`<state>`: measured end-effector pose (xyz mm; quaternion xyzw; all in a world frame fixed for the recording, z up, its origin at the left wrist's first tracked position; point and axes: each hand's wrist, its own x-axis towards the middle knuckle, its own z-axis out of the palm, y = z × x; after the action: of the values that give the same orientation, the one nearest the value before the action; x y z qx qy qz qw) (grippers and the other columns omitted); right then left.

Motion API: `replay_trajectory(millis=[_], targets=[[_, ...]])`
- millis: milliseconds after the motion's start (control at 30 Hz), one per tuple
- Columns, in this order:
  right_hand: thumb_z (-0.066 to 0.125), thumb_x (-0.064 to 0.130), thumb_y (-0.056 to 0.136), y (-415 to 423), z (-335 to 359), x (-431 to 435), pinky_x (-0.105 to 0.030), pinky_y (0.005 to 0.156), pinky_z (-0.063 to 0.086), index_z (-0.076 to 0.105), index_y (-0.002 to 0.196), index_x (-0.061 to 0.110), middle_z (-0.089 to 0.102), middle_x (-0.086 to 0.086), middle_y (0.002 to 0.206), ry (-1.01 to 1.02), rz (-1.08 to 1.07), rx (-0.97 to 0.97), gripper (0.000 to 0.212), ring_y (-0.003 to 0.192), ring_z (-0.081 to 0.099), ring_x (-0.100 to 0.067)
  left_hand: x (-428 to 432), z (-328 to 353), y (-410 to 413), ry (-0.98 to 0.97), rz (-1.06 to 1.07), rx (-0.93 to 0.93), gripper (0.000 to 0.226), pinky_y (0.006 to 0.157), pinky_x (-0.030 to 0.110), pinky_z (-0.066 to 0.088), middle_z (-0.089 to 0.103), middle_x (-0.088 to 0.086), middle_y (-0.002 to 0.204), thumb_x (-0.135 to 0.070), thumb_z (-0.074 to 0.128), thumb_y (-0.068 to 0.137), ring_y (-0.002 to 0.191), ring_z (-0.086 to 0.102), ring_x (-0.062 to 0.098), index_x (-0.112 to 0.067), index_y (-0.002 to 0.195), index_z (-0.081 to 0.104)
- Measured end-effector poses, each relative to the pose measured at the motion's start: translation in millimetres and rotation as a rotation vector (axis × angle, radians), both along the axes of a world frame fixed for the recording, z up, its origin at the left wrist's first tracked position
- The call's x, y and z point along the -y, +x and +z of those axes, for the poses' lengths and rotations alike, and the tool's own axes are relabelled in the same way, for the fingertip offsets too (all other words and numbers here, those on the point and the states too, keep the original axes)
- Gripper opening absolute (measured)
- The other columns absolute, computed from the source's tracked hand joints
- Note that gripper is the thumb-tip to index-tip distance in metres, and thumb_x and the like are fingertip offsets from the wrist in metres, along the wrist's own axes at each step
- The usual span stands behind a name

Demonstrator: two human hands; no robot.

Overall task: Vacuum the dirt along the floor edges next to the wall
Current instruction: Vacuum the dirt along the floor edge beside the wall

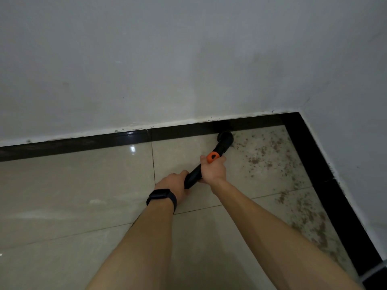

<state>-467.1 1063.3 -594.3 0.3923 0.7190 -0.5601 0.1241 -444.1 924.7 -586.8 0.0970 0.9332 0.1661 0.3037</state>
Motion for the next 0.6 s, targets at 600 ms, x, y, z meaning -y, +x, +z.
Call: replay_trajectory(millis=[600], targets=[[0.061,0.028,0.103,15.2,13.6,65.2,-0.053,0.069,0.065,0.030,0.135,0.015,0.058,-0.015,0.111,-0.323,0.003,0.114,0.047,0.096,0.069,-0.032,77.7,25.4,22.3,-0.056,0.056,0.042,0.046,0.080,0.035,0.053,0.064,0.013,0.114,-0.024,0.062,0.093,0.098,0.062,0.028,-0.022,0.136,0.045]])
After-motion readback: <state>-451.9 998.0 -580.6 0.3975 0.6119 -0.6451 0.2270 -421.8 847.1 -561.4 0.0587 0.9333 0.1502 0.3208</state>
